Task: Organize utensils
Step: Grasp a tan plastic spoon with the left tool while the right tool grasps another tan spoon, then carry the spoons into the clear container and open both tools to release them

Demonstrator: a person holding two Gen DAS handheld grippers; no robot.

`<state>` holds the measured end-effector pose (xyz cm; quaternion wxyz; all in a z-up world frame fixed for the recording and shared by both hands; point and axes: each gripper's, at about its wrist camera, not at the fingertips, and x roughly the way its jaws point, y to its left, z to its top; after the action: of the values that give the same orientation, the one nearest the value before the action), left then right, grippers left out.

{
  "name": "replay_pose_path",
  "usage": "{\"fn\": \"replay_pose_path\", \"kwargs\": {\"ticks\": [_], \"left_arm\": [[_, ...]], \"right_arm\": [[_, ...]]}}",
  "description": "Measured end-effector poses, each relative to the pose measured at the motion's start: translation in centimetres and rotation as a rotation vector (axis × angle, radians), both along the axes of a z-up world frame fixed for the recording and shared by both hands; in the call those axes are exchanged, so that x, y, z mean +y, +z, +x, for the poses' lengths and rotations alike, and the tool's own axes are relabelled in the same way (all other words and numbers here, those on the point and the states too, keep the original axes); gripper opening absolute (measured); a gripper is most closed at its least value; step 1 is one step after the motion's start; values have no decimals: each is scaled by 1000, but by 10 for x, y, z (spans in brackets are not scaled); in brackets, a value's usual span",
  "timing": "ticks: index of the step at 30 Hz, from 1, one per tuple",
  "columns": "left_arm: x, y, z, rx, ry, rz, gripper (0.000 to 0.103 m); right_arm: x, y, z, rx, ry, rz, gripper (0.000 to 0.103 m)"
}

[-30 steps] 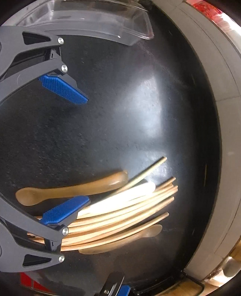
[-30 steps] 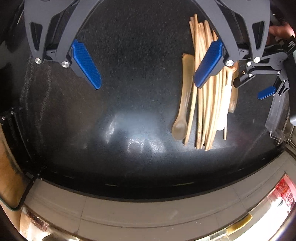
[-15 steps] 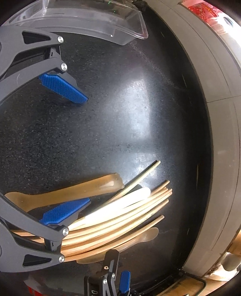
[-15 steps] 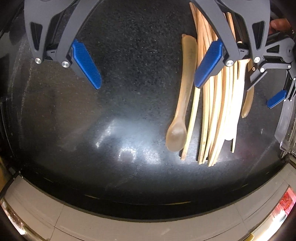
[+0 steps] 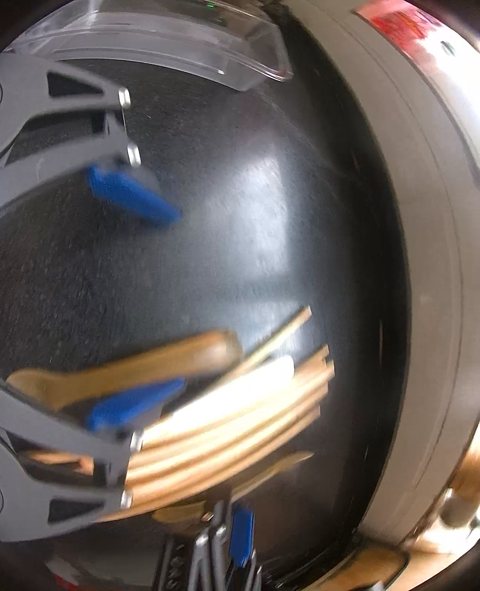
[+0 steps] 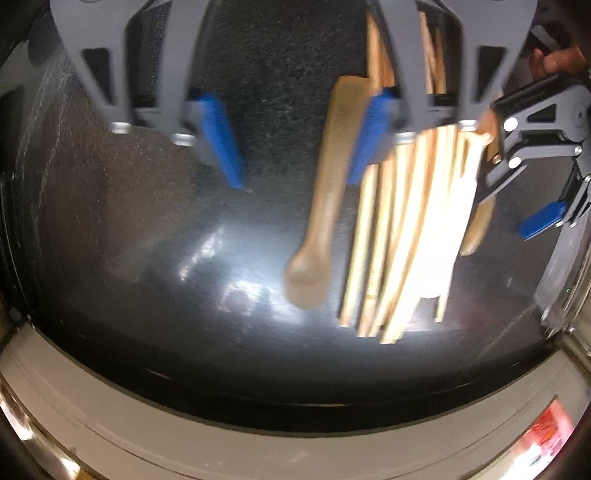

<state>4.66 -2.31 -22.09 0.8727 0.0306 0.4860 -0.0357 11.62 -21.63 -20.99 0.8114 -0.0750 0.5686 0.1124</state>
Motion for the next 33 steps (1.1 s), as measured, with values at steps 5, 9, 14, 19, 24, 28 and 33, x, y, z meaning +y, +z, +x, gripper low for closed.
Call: {"fn": "replay_pose_path", "kwargs": {"ticks": [5,9,14,19,24,28,33], "left_arm": [[-18,6,-6,4,-70,13,16],[-17,9,0,37,-46,-10,11],[-3,24,-5,68,6,-50,11],[16,58,-12,78,53,-65,11],[50,101,-18,94,135,-72,11],[87,134,-31,84,201,-92,11],[137,158,-56,72,277,-80,11]], "right_arm": [[-4,3,0,37,-18,39,11],[-7,3,-1,51,-41,70,11],[-15,26,-15,41,-69,105,11],[-10,61,-28,10,-57,126,11],[5,101,-43,-9,-36,160,11],[26,132,-52,-8,-3,206,11],[84,158,-58,9,75,287,11]]}}
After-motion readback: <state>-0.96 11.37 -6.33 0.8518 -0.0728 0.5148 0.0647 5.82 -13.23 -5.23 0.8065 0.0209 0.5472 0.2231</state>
